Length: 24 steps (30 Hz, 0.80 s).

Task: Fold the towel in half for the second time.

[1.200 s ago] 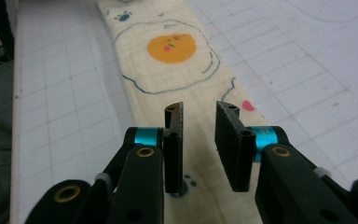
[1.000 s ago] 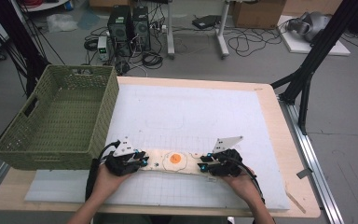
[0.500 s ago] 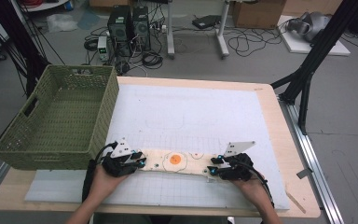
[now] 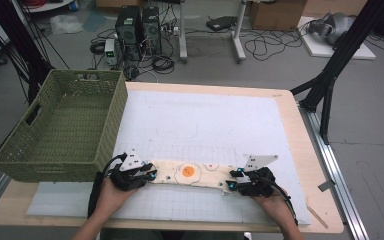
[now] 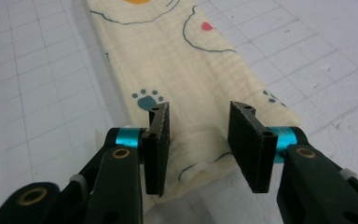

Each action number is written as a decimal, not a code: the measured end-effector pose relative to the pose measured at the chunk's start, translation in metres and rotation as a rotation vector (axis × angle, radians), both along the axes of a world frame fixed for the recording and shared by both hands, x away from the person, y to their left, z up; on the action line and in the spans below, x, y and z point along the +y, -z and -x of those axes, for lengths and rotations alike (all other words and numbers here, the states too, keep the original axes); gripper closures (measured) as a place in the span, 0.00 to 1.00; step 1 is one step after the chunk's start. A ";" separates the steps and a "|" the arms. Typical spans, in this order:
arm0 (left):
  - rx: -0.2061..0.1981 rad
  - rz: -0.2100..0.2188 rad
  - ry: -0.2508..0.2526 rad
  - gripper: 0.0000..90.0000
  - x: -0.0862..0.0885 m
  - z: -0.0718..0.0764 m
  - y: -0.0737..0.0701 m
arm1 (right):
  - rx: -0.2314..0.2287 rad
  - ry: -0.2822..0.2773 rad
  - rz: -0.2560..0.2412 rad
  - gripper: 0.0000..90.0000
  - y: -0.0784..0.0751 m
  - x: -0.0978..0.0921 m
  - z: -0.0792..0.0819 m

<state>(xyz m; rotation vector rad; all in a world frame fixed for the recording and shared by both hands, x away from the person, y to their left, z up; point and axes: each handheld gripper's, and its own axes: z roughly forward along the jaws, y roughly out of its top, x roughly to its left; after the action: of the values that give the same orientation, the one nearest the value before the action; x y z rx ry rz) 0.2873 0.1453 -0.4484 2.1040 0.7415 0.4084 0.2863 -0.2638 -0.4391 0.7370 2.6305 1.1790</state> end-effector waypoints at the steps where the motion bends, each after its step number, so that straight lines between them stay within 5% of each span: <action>1: -0.001 0.000 -0.002 0.76 0.000 0.000 0.000 | -0.004 0.000 0.004 0.65 0.000 0.000 0.000; 12: 0.005 0.010 0.003 0.75 0.001 0.000 0.000 | -0.015 0.012 -0.001 0.62 0.001 0.002 0.002; 24: -0.004 0.061 -0.002 0.69 0.003 0.001 -0.007 | -0.018 0.020 -0.061 0.58 -0.004 0.001 0.003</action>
<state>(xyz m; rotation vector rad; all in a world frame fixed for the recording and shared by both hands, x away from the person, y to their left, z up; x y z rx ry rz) 0.2867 0.1487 -0.4413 2.0449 0.7442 0.3863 0.2837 -0.2624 -0.4346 0.7581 2.5773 1.2592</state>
